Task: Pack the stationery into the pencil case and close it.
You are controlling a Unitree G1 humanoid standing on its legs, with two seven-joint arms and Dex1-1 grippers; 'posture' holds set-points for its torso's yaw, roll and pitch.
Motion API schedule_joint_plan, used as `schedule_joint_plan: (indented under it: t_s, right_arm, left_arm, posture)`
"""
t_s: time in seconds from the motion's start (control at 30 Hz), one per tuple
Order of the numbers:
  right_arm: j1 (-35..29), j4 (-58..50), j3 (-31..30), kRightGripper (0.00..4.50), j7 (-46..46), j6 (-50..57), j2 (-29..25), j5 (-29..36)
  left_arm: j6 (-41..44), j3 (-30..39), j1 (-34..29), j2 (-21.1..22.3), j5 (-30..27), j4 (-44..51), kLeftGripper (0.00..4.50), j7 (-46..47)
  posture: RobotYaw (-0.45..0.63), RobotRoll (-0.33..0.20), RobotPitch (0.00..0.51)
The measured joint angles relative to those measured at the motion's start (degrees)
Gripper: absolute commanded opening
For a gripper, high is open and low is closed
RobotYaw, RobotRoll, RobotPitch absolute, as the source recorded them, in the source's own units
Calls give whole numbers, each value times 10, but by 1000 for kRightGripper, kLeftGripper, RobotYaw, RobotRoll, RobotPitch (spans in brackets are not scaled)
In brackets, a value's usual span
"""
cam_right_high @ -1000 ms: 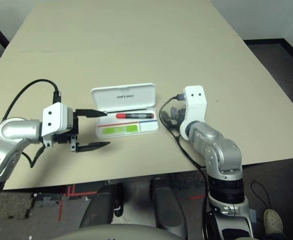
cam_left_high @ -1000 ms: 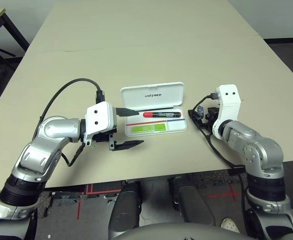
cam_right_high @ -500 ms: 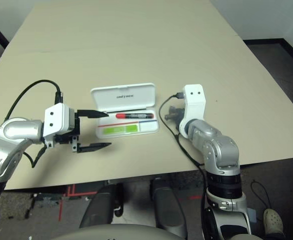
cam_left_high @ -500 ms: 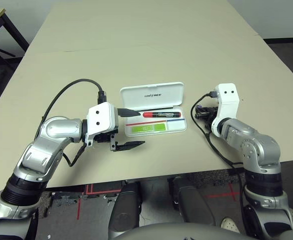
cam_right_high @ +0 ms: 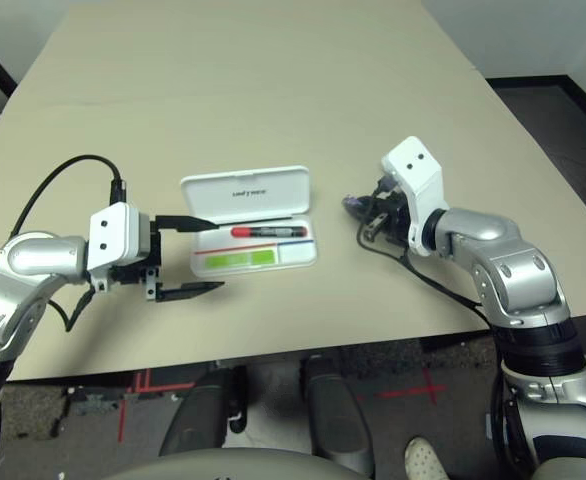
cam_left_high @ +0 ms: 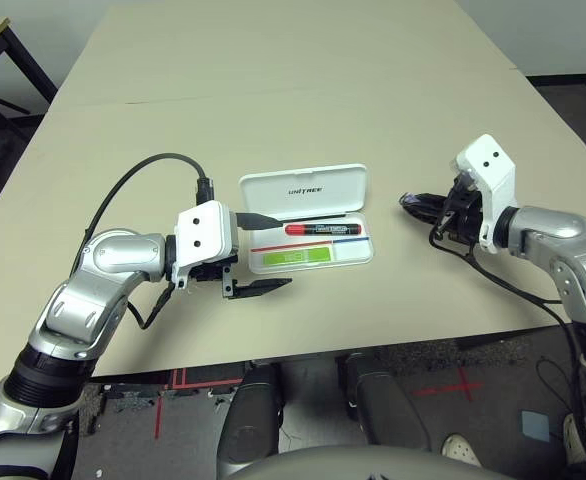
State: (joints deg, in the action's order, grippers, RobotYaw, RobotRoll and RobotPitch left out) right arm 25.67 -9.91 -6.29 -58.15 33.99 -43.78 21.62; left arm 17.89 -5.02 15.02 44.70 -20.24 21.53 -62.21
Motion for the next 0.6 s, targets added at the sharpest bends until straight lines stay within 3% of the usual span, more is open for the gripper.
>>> schedule_joint_plan:
  t_s: [0.3, 0.6]
  right_arm:
    - [70, 102, -80, 359, -157, -149, -4, -54]
    - [122, 207, -121, 359, -217, -235, 48, -109]
  left_arm:
    - [-3, 1, 0, 1, 0, 0, 4500, 0]
    - [4, 1, 0, 1, 0, 4, 4500, 10]
  posture:
    - [-55, 0, 161]
    - [-39, 0, 166]
